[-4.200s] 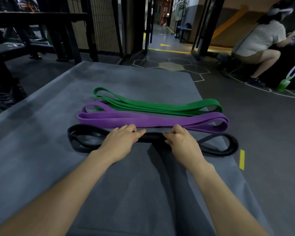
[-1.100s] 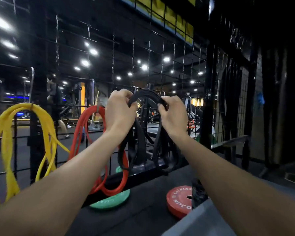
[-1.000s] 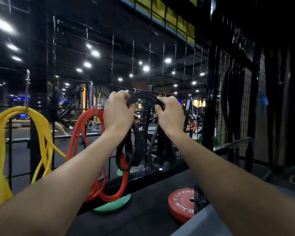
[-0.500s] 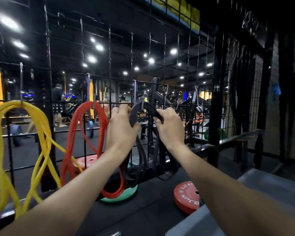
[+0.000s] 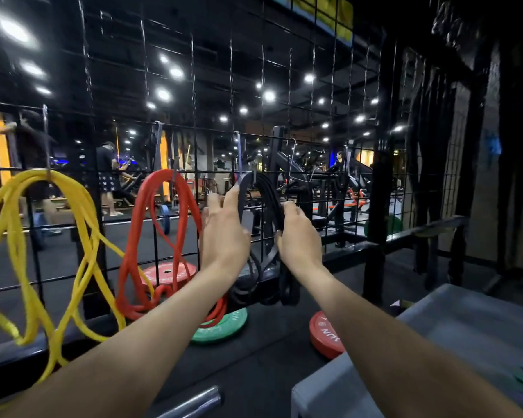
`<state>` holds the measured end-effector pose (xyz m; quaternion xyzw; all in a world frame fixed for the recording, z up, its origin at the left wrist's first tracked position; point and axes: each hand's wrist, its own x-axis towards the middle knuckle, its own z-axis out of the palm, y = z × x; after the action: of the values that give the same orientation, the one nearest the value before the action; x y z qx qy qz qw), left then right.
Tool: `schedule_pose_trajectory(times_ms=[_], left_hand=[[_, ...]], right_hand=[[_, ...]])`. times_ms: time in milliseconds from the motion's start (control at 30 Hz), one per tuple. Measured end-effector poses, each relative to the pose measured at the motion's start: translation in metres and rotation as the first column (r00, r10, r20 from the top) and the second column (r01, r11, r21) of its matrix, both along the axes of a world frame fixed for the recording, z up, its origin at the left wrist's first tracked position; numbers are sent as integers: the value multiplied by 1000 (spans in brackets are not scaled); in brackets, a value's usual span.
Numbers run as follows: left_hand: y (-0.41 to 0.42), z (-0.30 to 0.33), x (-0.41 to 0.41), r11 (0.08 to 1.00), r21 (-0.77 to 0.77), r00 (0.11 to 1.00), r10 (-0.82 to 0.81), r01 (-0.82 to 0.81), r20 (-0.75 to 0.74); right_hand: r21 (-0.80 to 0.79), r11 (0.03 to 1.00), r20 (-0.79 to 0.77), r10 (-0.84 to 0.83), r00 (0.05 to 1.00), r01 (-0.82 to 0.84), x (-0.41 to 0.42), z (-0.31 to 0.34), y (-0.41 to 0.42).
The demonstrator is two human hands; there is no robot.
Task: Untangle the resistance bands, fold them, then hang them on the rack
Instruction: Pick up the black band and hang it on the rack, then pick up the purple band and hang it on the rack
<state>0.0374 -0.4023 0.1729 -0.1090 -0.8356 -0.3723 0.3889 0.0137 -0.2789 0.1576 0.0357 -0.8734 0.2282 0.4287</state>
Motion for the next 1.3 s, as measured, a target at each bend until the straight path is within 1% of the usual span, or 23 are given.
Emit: schedule_pose_trajectory(times_ms=[67,100,200,267,367,467,533,633,800,900,1033,1167,1300], left_hand=[[0,-1,-1,995,-65,997,69,-70,-30],[-1,-2,-2,992,-86,995,90,-94,-45],[-3,-5,-5,985,-123,992,114,-120,-55],[-2,-6,-5,985,-135,993,103,-111,-64],[-1,-7,-4,982,-159,992,90,-104,-91],[-4,-12,-2,980,-180,993,67,-83,-94],[-4,-15,2,969,-230,991,64,-90,-120],[4,-20,15,945,-320,991,36,-75,-127],[41,-42,30,921,-387,988,-103,51,-116],[78,-66,38,896,-413,976,-207,163,-64],[138,-103,50,846,-423,942,-333,323,54],[202,-138,67,758,-447,877,-451,475,165],[258,-168,82,677,-441,805,-539,589,246]], right_hand=[[55,998,4,-31,1000,31,0,0,-2],[72,997,30,-26,999,24,-1,0,-4],[28,996,135,79,988,-84,-4,-2,-10],[14,993,157,115,981,-119,-5,-6,-8],[19,992,187,118,975,-124,-4,-10,-1],[-5,989,250,142,958,-145,1,-8,4],[-39,987,271,160,949,-155,7,-5,8],[-46,990,260,143,955,-135,20,-9,19],[-32,999,242,29,970,-22,52,-34,58],[3,998,297,-56,953,58,78,-60,95],[29,977,367,-205,907,210,117,-95,153],[47,940,459,-321,828,338,152,-125,214],[17,897,523,-384,761,441,182,-150,270]])
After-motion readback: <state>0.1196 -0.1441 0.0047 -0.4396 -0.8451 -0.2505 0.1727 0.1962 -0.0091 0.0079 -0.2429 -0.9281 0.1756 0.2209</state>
